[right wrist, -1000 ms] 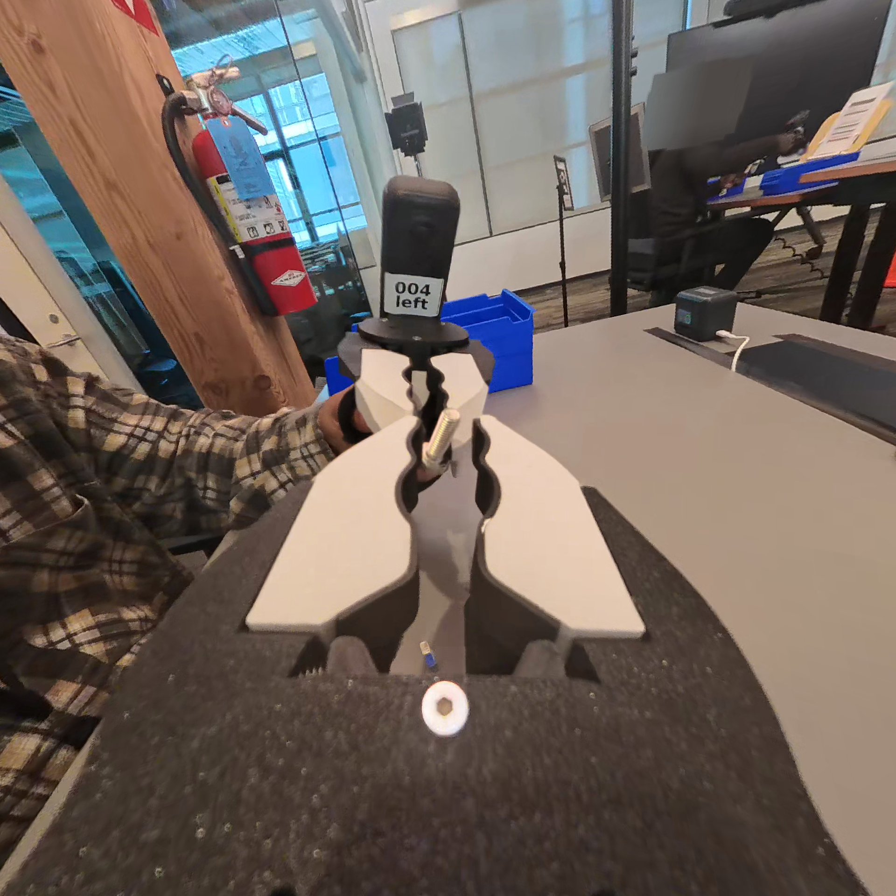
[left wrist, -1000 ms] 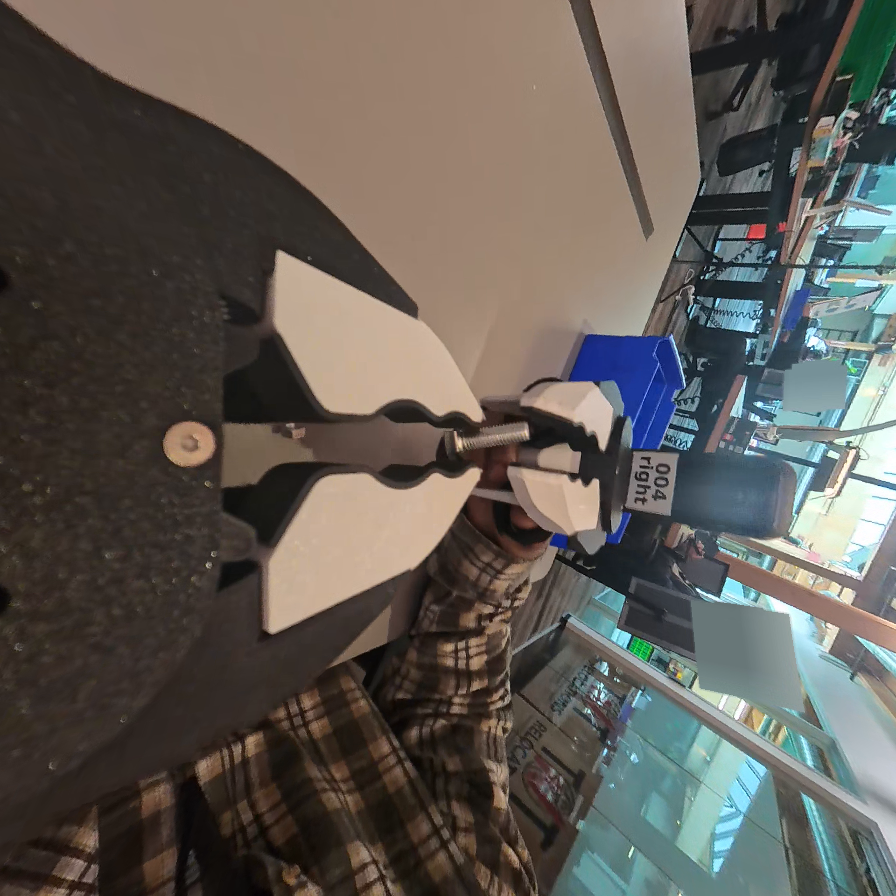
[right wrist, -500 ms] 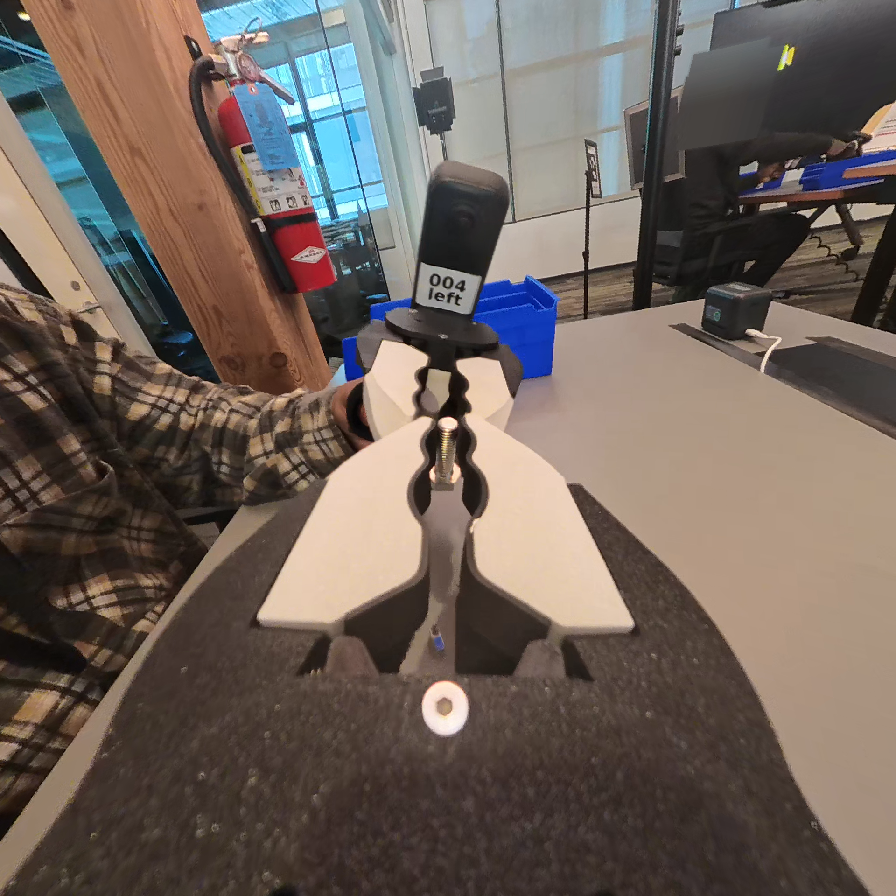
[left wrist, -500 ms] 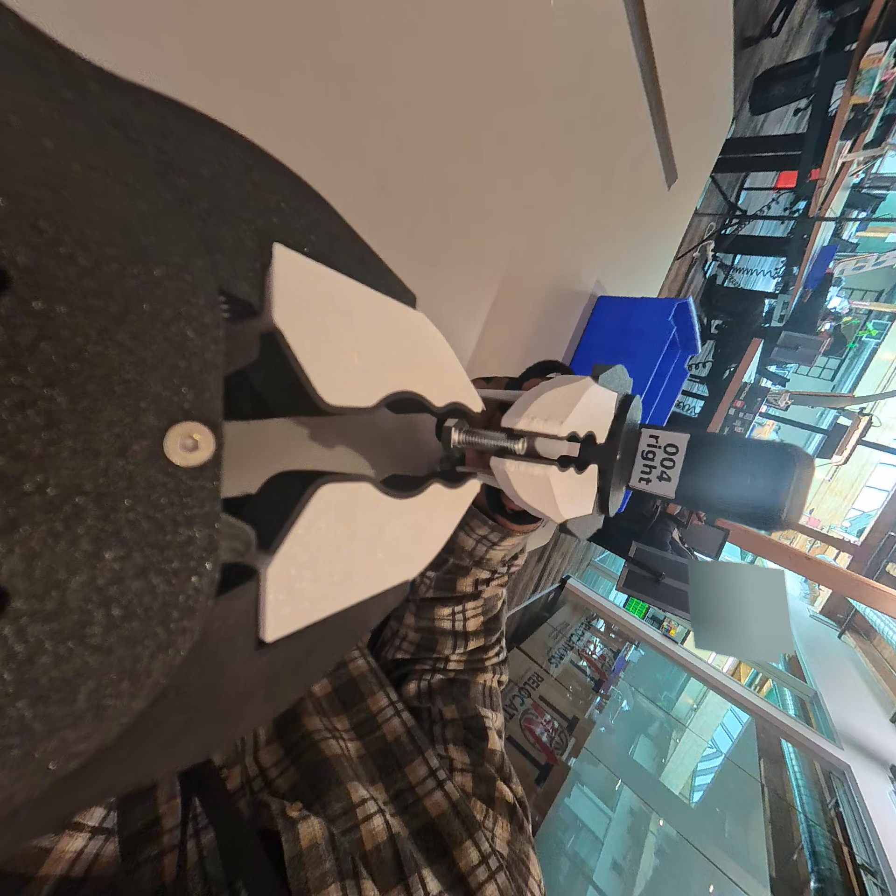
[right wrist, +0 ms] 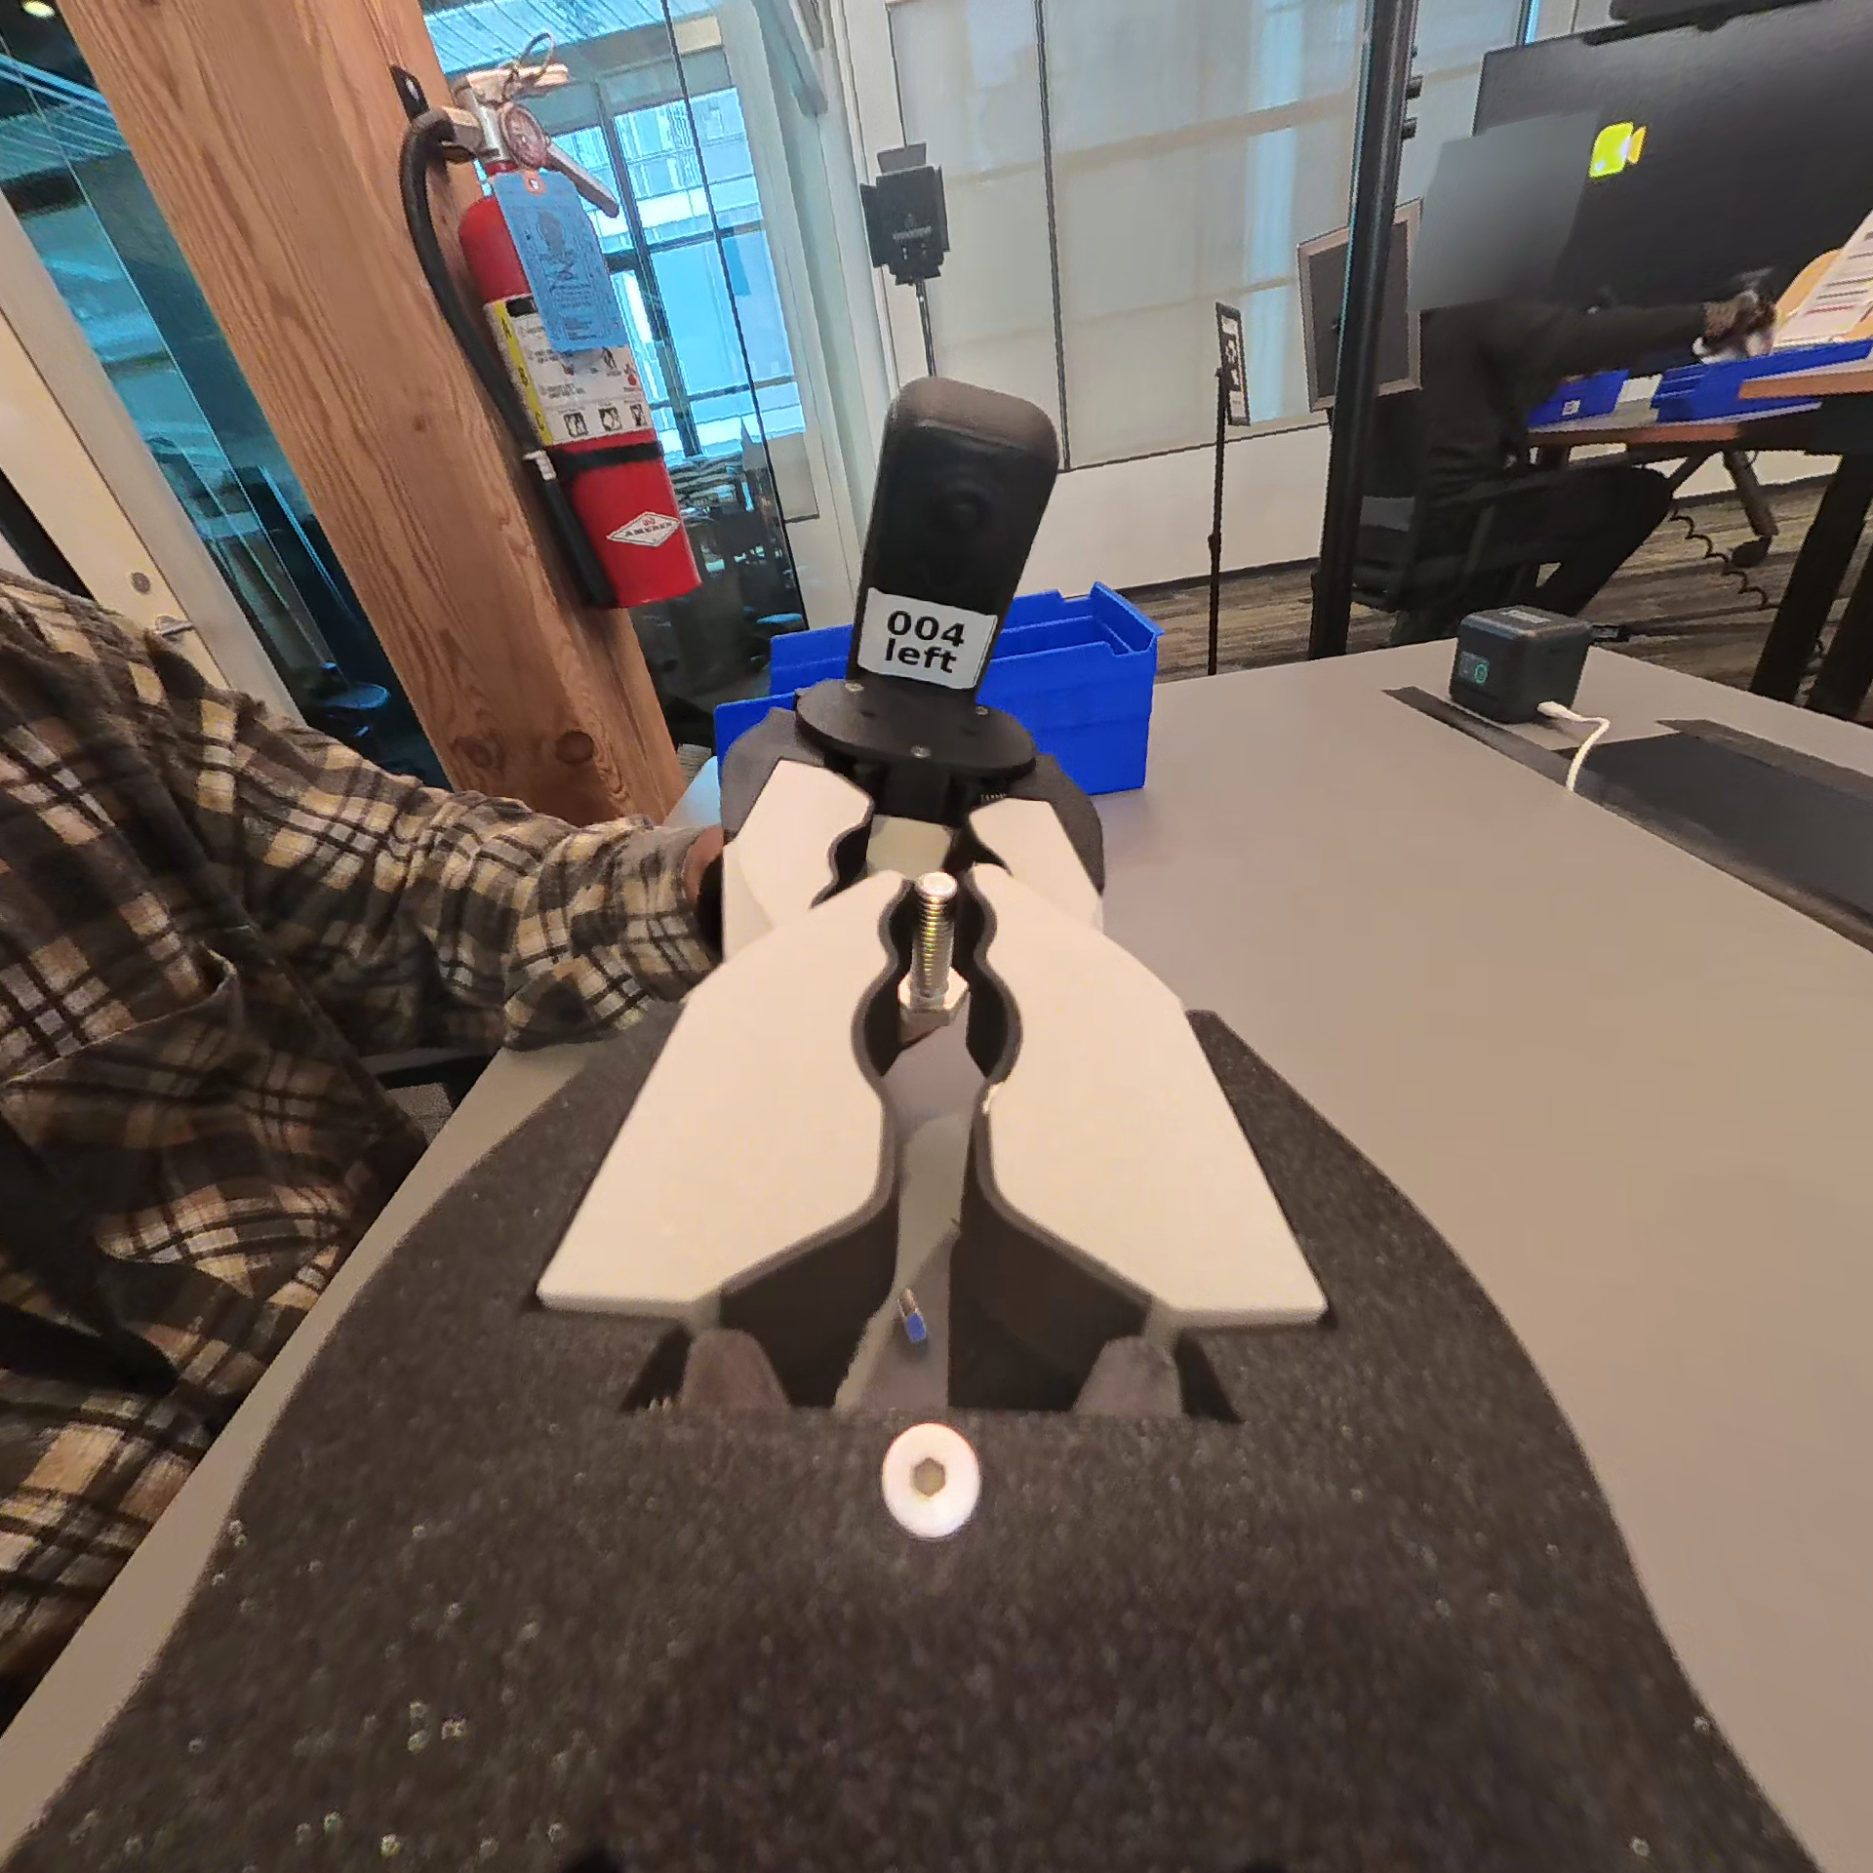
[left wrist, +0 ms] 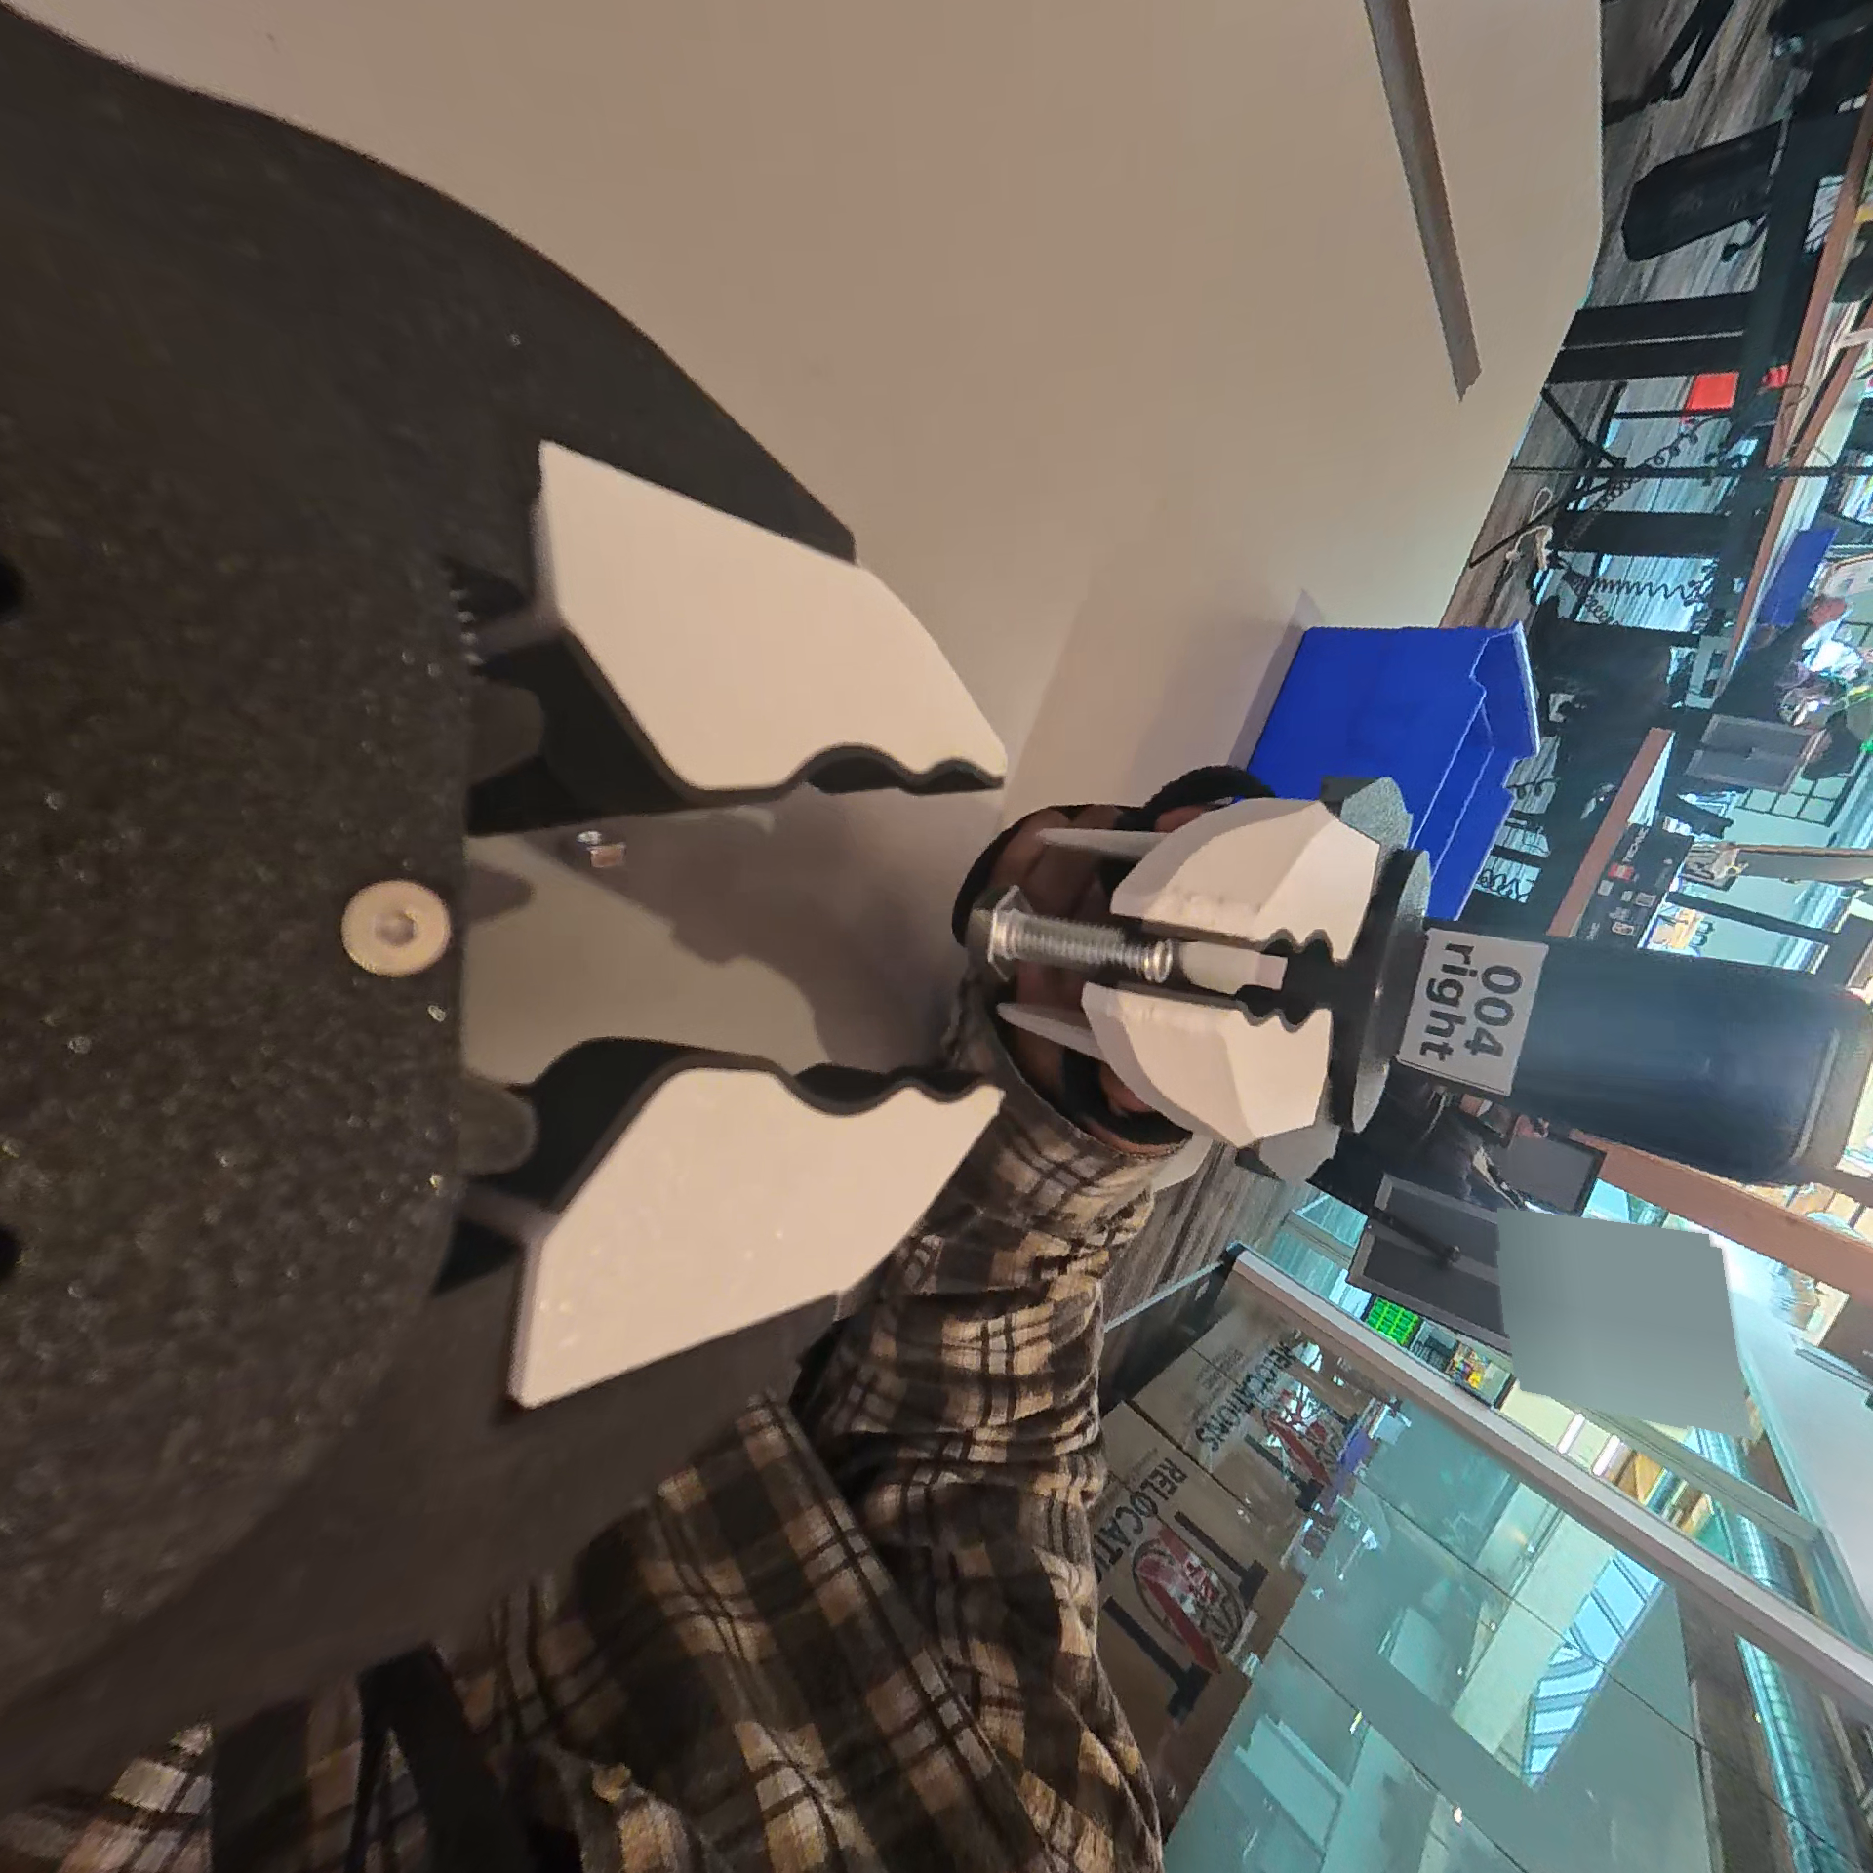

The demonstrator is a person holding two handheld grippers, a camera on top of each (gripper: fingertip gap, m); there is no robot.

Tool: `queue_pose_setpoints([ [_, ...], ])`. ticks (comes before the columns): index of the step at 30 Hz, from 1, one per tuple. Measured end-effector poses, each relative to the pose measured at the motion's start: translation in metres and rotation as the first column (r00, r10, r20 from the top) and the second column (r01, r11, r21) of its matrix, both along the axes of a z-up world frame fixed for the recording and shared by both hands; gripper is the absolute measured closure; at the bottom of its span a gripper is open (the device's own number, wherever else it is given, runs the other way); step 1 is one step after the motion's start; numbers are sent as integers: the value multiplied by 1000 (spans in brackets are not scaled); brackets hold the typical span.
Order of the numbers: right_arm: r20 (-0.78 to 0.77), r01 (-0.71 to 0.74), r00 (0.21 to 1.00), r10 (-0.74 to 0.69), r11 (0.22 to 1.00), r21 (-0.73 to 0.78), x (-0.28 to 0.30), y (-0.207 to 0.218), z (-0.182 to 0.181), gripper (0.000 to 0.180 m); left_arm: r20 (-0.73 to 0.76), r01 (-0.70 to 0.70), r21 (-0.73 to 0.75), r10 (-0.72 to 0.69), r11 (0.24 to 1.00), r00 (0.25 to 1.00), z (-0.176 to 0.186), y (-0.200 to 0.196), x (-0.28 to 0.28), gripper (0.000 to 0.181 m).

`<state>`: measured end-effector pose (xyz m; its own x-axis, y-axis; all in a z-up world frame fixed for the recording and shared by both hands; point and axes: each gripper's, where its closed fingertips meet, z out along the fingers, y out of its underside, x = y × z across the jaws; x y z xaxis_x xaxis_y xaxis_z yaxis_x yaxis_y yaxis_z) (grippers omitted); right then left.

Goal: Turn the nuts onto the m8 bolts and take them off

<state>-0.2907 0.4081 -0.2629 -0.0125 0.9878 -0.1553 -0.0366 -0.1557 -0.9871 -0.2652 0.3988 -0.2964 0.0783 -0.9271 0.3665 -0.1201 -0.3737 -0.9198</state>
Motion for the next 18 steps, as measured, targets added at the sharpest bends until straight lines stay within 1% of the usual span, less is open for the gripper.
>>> queue_pose_setpoints([
  [6, 9, -6, 1000, 6, 1000, -3, -2, -1, -3, 173, 0, 12, 3, -12, 1000, 1000, 0, -2, 2, 139],
  [10, 20, -3, 1000, 3, 1000, 4, -3, -2, -5, 173, 6, 18, 14, -18, 1000, 1000, 2, -4, 2, 150],
  [18, 10, -7, 1000, 7, 1000, 6, -2, -4, -3, 173, 11, 13, 8, -13, 1000, 1000, 2, -3, 2, 157],
])
